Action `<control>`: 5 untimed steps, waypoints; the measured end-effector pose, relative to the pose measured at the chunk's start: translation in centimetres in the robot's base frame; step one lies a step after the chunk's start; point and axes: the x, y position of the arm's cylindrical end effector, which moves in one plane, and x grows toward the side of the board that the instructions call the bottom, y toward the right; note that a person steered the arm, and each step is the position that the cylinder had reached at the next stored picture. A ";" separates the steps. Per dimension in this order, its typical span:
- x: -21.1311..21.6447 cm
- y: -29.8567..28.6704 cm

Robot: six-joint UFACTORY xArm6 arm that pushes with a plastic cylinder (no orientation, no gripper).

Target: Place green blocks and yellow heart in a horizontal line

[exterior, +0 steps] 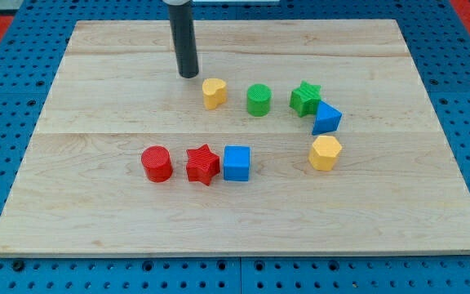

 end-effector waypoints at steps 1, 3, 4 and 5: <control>0.8 1.8; 2.0 1.6; 2.0 1.9; 2.0 1.9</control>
